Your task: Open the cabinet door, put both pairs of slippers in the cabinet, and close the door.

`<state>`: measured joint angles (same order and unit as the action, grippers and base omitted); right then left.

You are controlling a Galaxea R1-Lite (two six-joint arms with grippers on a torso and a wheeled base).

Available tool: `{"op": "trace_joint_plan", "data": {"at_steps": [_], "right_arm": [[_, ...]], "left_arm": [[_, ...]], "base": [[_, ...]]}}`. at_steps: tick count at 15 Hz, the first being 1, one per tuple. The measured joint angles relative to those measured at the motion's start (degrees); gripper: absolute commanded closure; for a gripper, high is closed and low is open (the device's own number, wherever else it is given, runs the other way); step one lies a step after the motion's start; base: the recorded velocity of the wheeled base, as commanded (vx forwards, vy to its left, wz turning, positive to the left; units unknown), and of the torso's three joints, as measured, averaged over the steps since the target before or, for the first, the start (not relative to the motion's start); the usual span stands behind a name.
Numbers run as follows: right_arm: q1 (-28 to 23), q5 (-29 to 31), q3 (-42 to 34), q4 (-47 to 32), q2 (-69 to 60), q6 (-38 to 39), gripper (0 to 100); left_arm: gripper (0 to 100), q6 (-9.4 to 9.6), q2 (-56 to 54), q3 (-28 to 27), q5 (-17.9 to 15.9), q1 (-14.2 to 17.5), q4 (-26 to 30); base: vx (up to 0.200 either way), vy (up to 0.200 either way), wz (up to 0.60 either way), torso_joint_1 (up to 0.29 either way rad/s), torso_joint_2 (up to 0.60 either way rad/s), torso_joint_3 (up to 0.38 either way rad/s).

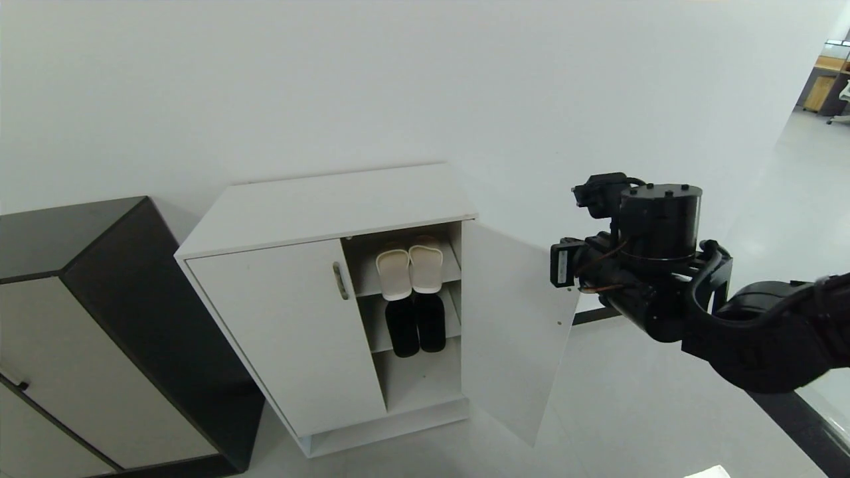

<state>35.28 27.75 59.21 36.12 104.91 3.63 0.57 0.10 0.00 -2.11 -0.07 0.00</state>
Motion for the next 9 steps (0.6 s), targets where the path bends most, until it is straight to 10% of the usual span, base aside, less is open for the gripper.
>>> {"op": "trace_joint_plan", "data": {"at_steps": [9], "right_arm": [[-10.1, -3.7, 11.8, -0.2, 13.3, 2.1, 100]], "left_arm": [[100, -0.04, 0.0, 0.0, 0.0, 0.0, 0.0]], "base": [[0.0, 0.0, 0.0, 0.0, 0.0, 0.0]]}}
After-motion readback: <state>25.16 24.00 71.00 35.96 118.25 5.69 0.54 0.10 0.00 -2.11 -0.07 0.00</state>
